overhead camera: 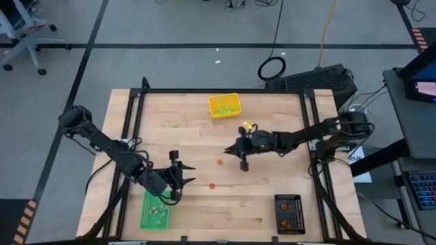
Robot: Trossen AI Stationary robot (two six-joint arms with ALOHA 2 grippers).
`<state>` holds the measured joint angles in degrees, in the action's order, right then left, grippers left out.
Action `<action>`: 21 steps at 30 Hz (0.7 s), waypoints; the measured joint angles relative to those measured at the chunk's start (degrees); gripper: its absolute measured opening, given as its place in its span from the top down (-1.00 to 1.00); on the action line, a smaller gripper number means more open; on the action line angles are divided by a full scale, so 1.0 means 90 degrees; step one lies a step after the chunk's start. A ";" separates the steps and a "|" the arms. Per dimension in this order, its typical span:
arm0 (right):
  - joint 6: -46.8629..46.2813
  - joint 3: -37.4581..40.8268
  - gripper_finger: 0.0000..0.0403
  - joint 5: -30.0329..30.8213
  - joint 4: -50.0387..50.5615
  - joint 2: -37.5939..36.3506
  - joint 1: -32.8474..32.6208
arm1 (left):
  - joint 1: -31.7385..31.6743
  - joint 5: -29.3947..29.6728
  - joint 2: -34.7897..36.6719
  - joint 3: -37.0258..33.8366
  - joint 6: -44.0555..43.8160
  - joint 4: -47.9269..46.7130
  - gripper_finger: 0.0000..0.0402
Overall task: Sort Halloween decoration
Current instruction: Put the green spider toy into the yellow bin
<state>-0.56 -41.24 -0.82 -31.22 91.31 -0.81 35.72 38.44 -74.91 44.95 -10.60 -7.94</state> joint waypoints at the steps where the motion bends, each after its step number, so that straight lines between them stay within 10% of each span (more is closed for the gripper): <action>1: -0.0075 0.0154 1.00 -0.0042 -0.0021 -0.0171 -0.0035 | -0.0017 -0.0005 -0.0003 -0.0002 -0.0001 -0.0007 0.17; 13: -0.0692 0.1989 1.00 0.0586 -0.3639 -0.0916 -0.0554 | -0.0486 -0.0040 -0.0377 -0.0007 0.0104 0.0199 0.17; 21: 0.0720 0.2015 1.00 0.0582 -0.4179 -0.0916 -0.0545 | -0.0832 -0.0114 -0.0486 -0.0007 0.0166 0.0553 0.17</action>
<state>5.92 -23.11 4.43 -68.83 83.07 -5.72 28.23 37.41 -79.29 44.88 -9.11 -2.97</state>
